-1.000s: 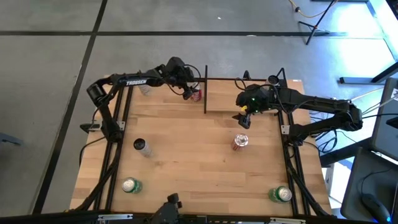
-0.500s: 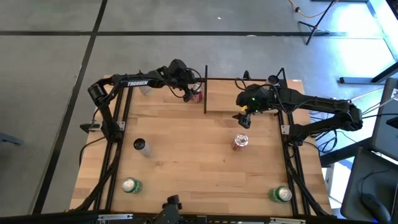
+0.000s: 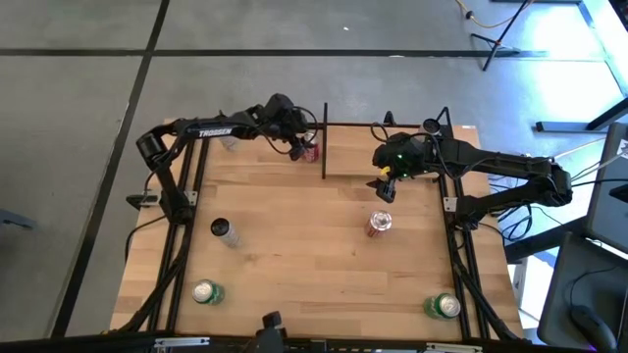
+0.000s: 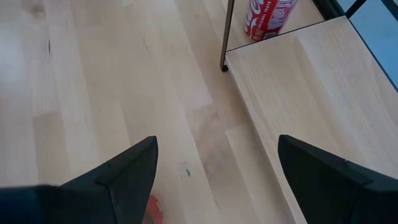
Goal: Place canned beverage on shelf
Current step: Put the top red soda can on the shelf
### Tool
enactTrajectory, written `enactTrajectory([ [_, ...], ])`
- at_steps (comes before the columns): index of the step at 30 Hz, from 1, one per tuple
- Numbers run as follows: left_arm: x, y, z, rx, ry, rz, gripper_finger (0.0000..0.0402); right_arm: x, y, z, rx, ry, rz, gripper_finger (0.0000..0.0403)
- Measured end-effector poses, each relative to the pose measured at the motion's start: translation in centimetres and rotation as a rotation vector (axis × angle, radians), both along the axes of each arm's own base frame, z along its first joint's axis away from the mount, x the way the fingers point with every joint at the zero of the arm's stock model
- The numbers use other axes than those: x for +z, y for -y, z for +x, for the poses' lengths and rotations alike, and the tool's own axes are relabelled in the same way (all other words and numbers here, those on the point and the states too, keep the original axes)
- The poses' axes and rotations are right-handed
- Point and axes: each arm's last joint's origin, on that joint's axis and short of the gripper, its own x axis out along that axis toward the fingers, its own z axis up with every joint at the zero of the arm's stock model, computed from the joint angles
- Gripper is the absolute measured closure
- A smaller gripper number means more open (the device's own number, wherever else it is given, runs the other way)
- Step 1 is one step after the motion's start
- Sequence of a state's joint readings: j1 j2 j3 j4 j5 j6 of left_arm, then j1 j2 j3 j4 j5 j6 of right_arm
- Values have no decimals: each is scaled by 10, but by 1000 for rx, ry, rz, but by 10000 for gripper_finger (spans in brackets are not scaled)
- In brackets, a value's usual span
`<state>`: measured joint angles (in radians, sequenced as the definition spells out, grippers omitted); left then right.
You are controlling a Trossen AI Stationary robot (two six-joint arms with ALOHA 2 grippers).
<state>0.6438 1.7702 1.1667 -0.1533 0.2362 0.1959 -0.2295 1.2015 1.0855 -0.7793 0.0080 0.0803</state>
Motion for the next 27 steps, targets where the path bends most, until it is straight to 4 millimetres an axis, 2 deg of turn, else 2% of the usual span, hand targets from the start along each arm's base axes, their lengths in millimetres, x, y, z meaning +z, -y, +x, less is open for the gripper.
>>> enactTrajectory([
  [8, 18, 24, -7, 5, -68, -24, 193, 0, 0, 1, 4, 6, -6, 84],
  [13, 17, 39, -4, 5, -92, -102, 193, 1, 0, 1, 4, 11, -7, 84],
  [27, 20, 111, 29, -192, -80, -117, 193, 1, 0, 2, 5, 20, -10, 84],
])
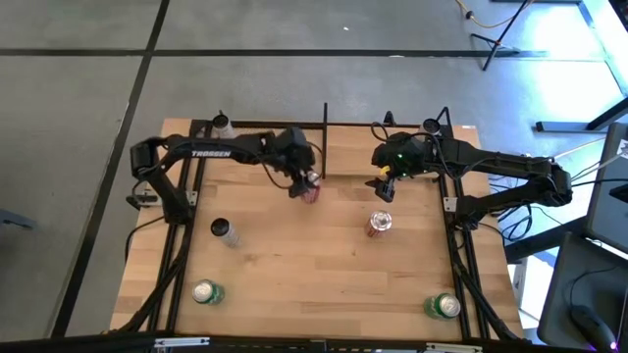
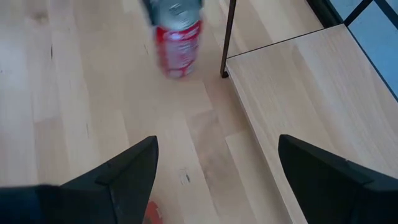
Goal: Place canned beverage on shelf
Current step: Put the top red soda can on the shelf
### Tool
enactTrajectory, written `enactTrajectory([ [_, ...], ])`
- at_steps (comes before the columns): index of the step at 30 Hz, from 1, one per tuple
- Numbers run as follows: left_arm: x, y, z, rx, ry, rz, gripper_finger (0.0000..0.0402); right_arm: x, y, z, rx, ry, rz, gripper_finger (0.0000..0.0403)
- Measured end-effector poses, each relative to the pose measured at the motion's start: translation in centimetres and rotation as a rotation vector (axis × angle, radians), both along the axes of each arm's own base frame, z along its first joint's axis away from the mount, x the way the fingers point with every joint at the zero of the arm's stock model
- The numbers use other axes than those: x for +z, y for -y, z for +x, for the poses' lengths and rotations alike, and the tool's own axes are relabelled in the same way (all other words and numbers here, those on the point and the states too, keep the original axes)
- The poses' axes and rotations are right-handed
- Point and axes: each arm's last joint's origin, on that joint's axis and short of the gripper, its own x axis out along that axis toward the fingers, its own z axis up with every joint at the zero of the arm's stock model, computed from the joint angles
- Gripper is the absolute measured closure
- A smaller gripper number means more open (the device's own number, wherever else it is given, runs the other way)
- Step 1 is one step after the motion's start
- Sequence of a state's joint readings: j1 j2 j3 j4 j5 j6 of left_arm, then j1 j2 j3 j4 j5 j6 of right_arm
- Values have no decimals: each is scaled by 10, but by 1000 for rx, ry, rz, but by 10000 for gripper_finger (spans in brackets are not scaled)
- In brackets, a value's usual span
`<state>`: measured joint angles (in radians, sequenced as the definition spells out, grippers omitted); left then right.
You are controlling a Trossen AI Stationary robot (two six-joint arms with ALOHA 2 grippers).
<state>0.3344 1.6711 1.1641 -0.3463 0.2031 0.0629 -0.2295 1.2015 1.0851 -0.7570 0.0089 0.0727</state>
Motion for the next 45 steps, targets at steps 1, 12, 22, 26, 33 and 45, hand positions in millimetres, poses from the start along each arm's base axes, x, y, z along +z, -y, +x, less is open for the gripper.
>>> enactTrajectory([
  [1, 0, 6, 2, -23, 5, 10, 193, 0, 0, 0, 0, 0, 0, 84],
  [12, 9, 36, 26, -111, 183, 96, 193, 0, 0, 12, 8, 79, 86, 84],
  [22, -9, 48, 41, -148, 179, 129, 191, 0, -16, 27, 84, 141, 50, 84],
  [26, -15, 48, 43, -149, 165, 126, 184, -8, -22, 33, 110, 99, 55, 84],
  [33, -15, 48, 42, -144, 161, 119, 162, -13, -28, 37, 139, 76, 48, 84],
  [45, -15, 50, 43, -135, 167, 104, 150, -13, -27, 37, 139, 71, 47, 84],
])
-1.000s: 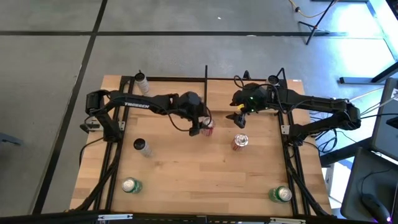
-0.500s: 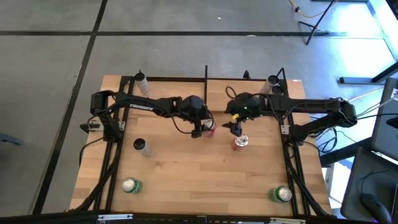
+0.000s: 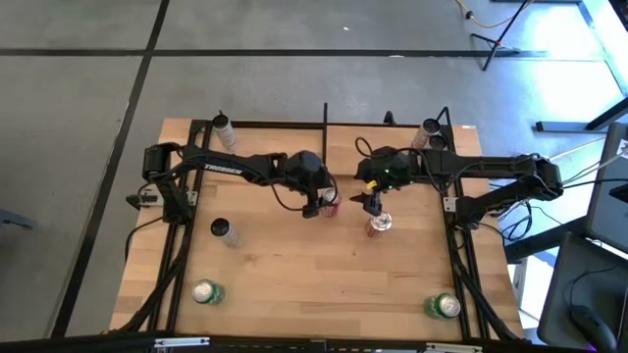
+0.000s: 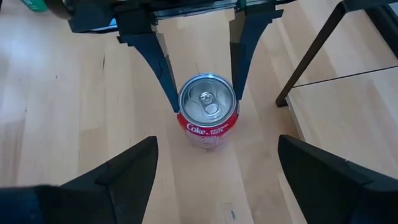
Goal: Place canned beverage on shelf
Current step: Put the top red soda can on the shelf
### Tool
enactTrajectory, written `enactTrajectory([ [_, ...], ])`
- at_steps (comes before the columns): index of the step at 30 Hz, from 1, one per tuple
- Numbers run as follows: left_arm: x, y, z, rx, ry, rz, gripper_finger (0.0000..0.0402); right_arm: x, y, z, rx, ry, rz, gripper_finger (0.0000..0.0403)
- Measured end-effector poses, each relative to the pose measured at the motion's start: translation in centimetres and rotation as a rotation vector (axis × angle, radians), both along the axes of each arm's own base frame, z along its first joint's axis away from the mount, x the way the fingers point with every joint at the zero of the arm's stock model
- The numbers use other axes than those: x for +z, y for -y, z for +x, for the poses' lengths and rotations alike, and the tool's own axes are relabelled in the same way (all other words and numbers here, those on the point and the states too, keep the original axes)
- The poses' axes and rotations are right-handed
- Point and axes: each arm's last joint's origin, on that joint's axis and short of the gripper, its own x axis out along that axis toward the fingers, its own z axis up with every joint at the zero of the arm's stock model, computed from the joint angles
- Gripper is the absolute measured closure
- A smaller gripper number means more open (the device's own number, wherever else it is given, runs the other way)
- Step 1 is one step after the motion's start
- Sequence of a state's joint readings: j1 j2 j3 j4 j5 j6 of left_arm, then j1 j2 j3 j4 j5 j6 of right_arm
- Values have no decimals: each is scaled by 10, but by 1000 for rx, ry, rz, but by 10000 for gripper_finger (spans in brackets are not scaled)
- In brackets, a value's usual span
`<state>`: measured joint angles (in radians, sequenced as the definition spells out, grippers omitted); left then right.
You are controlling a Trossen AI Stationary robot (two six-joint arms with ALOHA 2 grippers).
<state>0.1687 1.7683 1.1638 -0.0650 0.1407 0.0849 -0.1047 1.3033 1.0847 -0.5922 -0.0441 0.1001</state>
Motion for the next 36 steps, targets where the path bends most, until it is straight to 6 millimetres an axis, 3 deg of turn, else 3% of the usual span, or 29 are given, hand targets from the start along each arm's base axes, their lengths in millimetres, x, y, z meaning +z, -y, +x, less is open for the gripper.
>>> enactTrajectory([
  [8, 0, 2, 0, -17, 1, -13, 142, 0, 0, 0, 0, 0, 0, 84],
  [19, 10, 5, -2, -2, 24, -28, 63, -1, 0, 1, 1, -1, 1, 84],
  [23, 41, 8, -16, -1, 82, -16, 60, -6, 1, 9, 1, 3, 1, 84],
  [27, 74, 10, -43, 61, 84, 29, 60, -17, 1, 27, 31, 32, 21, 84],
  [30, 87, 12, -64, 92, 68, 40, 60, -29, 2, 41, 67, 48, 23, 84],
  [36, 79, 16, -98, 177, 55, -28, 60, -50, 4, 61, 105, 46, 5, 84],
])
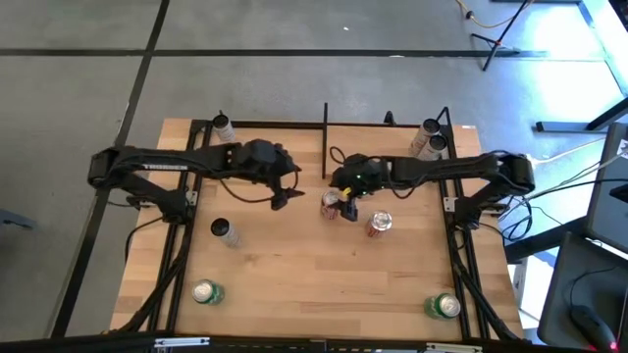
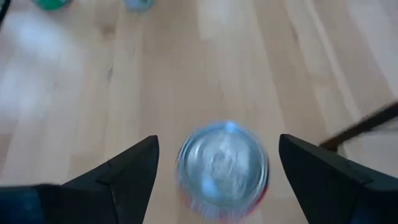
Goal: Place canned beverage on shelf
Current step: Put the top red soda can on the shelf
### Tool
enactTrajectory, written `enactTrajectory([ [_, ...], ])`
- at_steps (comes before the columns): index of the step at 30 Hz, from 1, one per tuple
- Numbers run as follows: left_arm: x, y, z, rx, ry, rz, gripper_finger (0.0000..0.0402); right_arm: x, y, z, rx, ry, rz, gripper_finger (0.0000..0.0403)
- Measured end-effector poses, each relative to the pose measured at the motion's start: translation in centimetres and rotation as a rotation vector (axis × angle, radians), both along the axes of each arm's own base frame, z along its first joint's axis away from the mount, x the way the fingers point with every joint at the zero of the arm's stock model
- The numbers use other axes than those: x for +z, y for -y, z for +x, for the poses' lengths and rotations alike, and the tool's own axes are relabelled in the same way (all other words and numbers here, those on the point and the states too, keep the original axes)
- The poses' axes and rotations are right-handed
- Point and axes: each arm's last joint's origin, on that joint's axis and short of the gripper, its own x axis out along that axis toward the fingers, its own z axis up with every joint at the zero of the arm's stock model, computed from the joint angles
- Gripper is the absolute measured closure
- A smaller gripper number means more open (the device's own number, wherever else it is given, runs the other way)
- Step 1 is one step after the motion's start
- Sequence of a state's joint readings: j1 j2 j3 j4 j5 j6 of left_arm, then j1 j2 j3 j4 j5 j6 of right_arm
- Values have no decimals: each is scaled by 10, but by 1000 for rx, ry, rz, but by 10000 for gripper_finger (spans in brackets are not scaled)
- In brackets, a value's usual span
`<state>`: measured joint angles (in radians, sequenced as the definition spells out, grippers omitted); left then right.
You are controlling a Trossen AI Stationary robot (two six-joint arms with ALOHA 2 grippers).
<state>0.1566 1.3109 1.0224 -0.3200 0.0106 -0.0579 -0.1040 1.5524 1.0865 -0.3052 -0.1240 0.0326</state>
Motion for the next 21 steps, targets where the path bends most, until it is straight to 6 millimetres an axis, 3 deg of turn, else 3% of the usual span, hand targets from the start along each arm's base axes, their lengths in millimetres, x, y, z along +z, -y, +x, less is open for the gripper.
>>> enactTrajectory([
  [5, -15, 5, -15, 32, -14, -61, 60, -18, 1, 7, 6, -59, 2, 84],
  [14, -17, 11, -18, 26, -2, -47, 60, -32, -1, 16, 3, -78, -18, 85],
  [21, -17, 10, -18, 29, 0, -43, 60, -28, -2, 12, -18, -90, -4, 163],
])
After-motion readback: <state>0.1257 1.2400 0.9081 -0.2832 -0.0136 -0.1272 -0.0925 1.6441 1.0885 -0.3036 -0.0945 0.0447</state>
